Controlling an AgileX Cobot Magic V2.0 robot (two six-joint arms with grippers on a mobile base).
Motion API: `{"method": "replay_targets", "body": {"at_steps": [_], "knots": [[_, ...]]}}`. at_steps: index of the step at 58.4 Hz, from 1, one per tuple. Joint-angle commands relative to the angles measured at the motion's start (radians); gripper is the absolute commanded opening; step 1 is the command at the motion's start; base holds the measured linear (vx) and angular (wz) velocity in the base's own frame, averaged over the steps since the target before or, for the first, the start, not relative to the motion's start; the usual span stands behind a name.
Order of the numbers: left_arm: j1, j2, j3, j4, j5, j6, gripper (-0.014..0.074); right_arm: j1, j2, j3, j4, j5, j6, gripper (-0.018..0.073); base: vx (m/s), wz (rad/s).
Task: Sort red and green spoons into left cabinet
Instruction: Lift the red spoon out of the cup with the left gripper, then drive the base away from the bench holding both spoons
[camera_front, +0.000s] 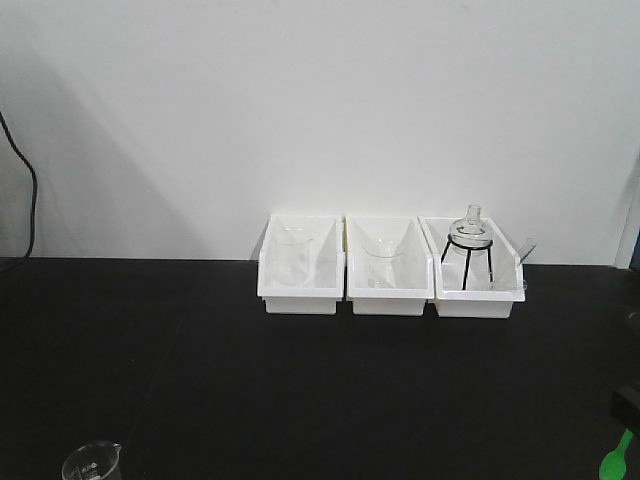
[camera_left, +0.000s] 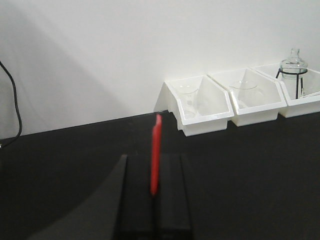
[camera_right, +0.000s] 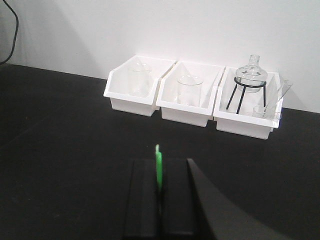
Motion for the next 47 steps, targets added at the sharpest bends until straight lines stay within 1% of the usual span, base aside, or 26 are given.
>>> {"method": "replay_targets", "body": {"at_steps": [1,47], "knots": [[-0.006,-0.003,-0.029,-0.013,-0.068,-0.006,-0.0003,-0.005,-0.006,-0.036,-0.023,0.018,-0.001,-0.0003,0.0,0.0],[-0.006,-0.003,-0.029,-0.013,-0.07,-0.006,-0.0003,-0.005,-0.006,-0.036,-0.023,0.018,-0.001,-0.0003,-0.02,0.0]]}}
